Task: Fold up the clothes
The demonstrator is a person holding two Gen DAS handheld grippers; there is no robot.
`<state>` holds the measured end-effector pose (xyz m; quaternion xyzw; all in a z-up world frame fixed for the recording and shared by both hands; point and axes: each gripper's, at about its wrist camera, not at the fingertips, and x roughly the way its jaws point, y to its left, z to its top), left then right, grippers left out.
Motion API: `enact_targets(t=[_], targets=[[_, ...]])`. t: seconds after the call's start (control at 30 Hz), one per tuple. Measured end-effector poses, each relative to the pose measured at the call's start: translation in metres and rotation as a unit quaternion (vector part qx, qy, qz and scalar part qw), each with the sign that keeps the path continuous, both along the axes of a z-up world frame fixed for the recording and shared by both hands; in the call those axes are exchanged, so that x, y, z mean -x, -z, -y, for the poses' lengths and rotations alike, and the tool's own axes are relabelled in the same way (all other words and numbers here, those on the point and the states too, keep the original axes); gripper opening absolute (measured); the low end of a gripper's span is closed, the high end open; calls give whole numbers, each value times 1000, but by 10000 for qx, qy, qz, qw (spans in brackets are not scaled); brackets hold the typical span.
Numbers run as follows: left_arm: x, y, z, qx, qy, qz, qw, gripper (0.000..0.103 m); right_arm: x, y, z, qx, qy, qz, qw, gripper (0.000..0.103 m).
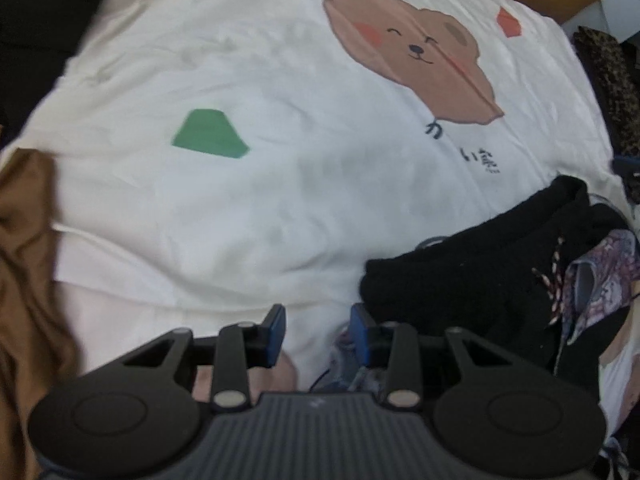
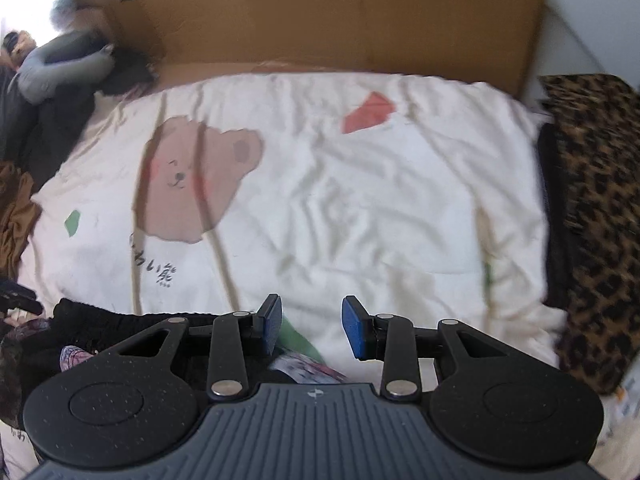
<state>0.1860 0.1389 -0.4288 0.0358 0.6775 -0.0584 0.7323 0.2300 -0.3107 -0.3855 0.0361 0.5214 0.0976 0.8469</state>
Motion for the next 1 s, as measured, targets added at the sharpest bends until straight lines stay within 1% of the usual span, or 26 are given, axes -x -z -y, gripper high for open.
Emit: enact_targets(t=[0.17, 0.3, 0.4, 0.43, 0.57, 0.7, 0.83, 0.9, 1.0], targets=[[6, 9, 4, 85, 128, 30, 9999, 38, -1, 18, -20, -35, -431, -183, 9989, 40], [10, 18, -3, 191, -98, -132, 9997, 38, 5, 32, -25, -4, -558, -355, 9978, 40], [15, 21, -4, 194, -98, -193, 9996, 42, 6, 38, -23, -7, -578, -440, 9974, 40], [16, 23, -4, 181, -81, -205, 9996, 43, 6, 39, -23, 13, -601, -472, 9971, 41], [21, 26, -6, 248, -124, -196, 9994, 43, 6, 41, -21, 19, -746, -508, 9959, 41], [19, 15, -9, 310, -85, -1, 9995, 43, 0, 39, -19, 54, -979, -559, 9936, 41], [11, 5, -13, 547, -83, 134, 9984, 43, -6, 36, -17, 146, -1217, -631, 9905, 41], [8, 6, -6, 623, 0, 102, 9980, 43, -7, 37, -16, 220, -1328, -740, 9881, 41], [8, 14, 2, 721, 97, -62, 9973, 43, -7, 40, -14, 154, -1490, -915, 9845, 42]])
